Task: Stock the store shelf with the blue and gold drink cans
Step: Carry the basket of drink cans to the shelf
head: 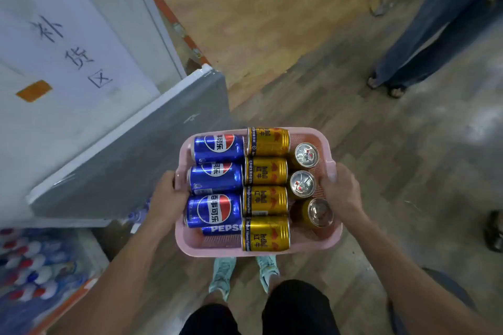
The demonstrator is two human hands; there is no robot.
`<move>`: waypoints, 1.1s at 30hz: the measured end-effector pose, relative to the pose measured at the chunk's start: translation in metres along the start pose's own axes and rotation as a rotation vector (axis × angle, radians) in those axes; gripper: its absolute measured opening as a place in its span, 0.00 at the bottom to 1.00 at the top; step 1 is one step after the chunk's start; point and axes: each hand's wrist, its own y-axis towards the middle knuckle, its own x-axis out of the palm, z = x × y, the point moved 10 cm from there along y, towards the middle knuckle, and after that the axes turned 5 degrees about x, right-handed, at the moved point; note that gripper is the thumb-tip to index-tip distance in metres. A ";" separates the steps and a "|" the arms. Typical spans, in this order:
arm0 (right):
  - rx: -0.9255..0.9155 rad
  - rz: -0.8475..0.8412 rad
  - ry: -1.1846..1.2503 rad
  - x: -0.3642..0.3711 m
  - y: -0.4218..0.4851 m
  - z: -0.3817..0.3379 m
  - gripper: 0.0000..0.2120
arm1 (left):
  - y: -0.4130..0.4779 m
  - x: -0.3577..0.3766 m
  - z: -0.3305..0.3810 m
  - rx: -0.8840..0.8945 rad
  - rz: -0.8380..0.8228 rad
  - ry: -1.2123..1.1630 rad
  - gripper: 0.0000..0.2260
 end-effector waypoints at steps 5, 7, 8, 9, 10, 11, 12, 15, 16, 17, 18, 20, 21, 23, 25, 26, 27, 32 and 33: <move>0.156 0.121 0.084 -0.036 -0.055 0.034 0.08 | -0.011 0.007 0.039 0.137 -0.154 0.041 0.08; 0.219 0.182 0.159 -0.046 -0.085 0.051 0.07 | -0.014 0.012 0.054 0.201 -0.245 0.100 0.07; 0.247 0.211 0.195 -0.051 -0.101 0.058 0.07 | -0.015 0.014 0.063 0.230 -0.278 0.136 0.08; 0.271 0.239 0.232 -0.056 -0.120 0.063 0.06 | -0.016 0.018 0.071 0.265 -0.314 0.157 0.10; 0.290 0.271 0.265 -0.060 -0.137 0.068 0.05 | -0.019 0.022 0.081 0.292 -0.348 0.181 0.10; 0.314 0.310 0.291 -0.065 -0.155 0.073 0.04 | -0.023 0.028 0.091 0.332 -0.390 0.193 0.09; 0.343 0.347 0.317 -0.068 -0.172 0.081 0.03 | -0.028 0.034 0.100 0.356 -0.426 0.219 0.07; 0.441 0.412 0.446 -0.070 -0.219 0.110 0.04 | -0.043 0.059 0.119 0.406 -0.532 0.281 0.05; 0.470 0.435 0.497 -0.070 -0.234 0.123 0.06 | -0.046 0.069 0.123 0.417 -0.574 0.300 0.06; 0.506 0.457 0.545 -0.071 -0.250 0.135 0.07 | -0.049 0.082 0.125 0.442 -0.619 0.333 0.07; 0.538 0.487 0.583 -0.072 -0.266 0.146 0.08 | -0.048 0.097 0.127 0.482 -0.655 0.364 0.08; 0.588 0.549 0.609 -0.081 -0.301 0.162 0.05 | -0.069 0.122 0.143 0.566 -0.716 0.400 0.08; 0.614 0.584 0.614 -0.085 -0.319 0.171 0.05 | -0.083 0.136 0.148 0.593 -0.742 0.414 0.06; 0.667 0.657 0.600 -0.095 -0.356 0.191 0.09 | -0.120 0.160 0.160 0.653 -0.799 0.442 0.03; 0.740 0.731 0.583 -0.101 -0.397 0.216 0.10 | -0.159 0.185 0.167 0.701 -0.855 0.453 0.02; 0.789 0.757 0.590 -0.101 -0.417 0.232 0.08 | -0.181 0.197 0.169 0.720 -0.885 0.463 0.02; 0.834 0.779 0.597 -0.099 -0.437 0.248 0.06 | -0.204 0.211 0.170 0.744 -0.917 0.473 0.02; 1.025 0.903 0.663 -0.092 -0.550 0.328 0.04 | -0.335 0.260 0.151 0.791 -1.076 0.437 0.06; 1.045 0.921 0.669 -0.090 -0.572 0.341 0.05 | -0.360 0.269 0.144 0.789 -1.112 0.441 0.05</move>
